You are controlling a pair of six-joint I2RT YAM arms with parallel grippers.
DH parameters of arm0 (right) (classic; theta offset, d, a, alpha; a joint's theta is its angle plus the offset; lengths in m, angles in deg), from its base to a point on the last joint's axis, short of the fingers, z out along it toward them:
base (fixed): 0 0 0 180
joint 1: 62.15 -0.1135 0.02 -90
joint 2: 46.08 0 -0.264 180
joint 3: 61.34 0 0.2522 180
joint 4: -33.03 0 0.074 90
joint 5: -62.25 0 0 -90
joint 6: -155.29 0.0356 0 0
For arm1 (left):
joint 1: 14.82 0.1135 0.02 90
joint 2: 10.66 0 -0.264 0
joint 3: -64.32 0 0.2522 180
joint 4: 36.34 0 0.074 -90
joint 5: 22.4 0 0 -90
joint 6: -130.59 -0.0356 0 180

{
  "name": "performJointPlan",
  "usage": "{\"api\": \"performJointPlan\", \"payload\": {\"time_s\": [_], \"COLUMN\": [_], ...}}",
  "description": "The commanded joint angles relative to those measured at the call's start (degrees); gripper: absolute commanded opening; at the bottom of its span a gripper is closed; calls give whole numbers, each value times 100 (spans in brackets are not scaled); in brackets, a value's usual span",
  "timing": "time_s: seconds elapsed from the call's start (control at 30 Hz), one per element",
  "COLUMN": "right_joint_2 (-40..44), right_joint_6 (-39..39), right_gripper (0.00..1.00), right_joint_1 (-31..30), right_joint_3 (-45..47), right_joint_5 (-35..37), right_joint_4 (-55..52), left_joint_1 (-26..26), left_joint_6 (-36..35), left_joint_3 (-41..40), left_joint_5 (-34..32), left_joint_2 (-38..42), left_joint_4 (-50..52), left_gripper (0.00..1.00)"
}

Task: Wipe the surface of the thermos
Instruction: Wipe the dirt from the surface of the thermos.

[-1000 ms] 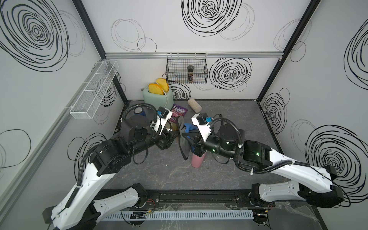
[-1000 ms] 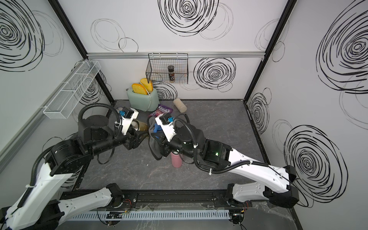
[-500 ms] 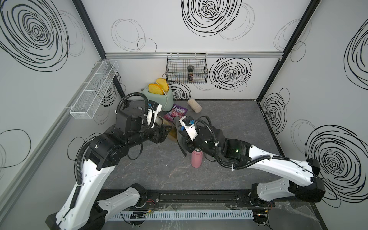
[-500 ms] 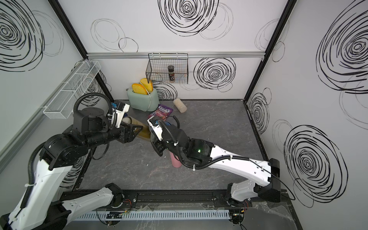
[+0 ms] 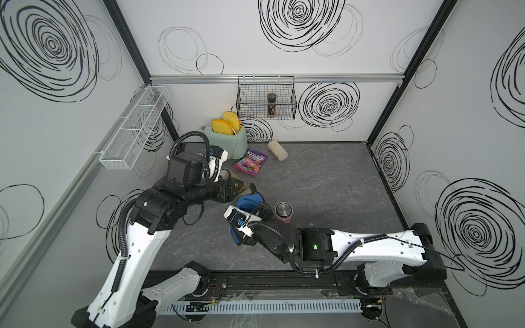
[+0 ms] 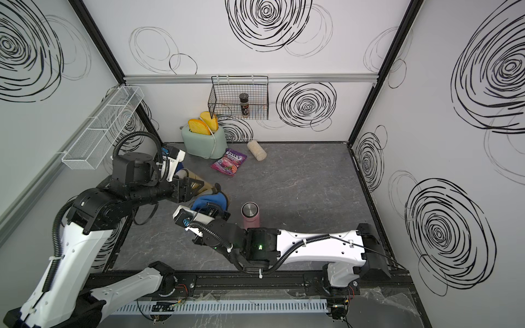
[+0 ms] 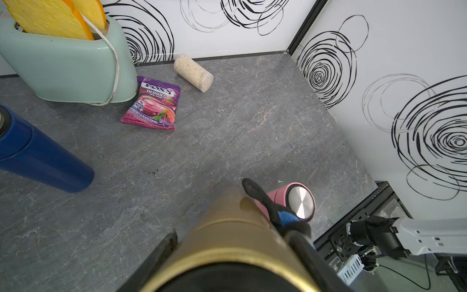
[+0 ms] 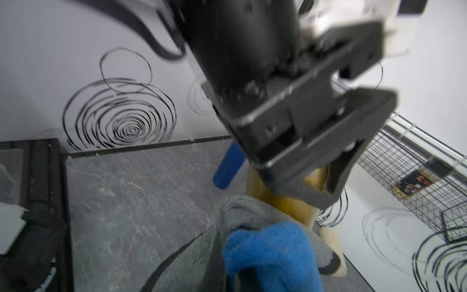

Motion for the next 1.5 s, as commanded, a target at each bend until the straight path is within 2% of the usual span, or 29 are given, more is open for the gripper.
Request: {"api": "performJointPlan", "payload": {"time_s": [0.0,0.13,0.23,0.43,0.57,0.8,1.03,1.17,1.3,1.47], "right_joint_2": [161,164,148,-253,-394,76,584,893,1028,1427], "right_joint_6": [53,-49,-409,-662,-287,649,375,570,1712,2675], "right_gripper": [0,0,0,0,0,0,0,0,0,0], "right_joint_1": [-66,-146,-83,101,60,-334,-523,-430,221,1017], "right_joint_3": [77,-15,-256,-648,-321,512,-37,-439,-993,-763], "right_joint_5": [312,206,59,-253,-80,430,497,37,-1014,-1990], "right_joint_4": [16,88,258,291,120,-351,-427,-449,-1389,-1619], "left_joint_1": [44,123,149,194,205,238,310,312,300,42], "left_joint_6": [110,77,59,61,59,4,-255,-505,-585,-476], "left_joint_3": [60,-4,-86,-168,-117,-133,-398,-548,-895,-1663], "left_joint_5": [184,195,203,265,256,292,102,-428,-715,-1059], "left_joint_2": [97,130,159,206,183,159,225,318,465,789], "left_joint_4": [-503,-569,-557,-574,-583,-601,-566,-517,-721,-1328], "left_gripper": [0,0,0,0,0,0,0,0,0,0]}}
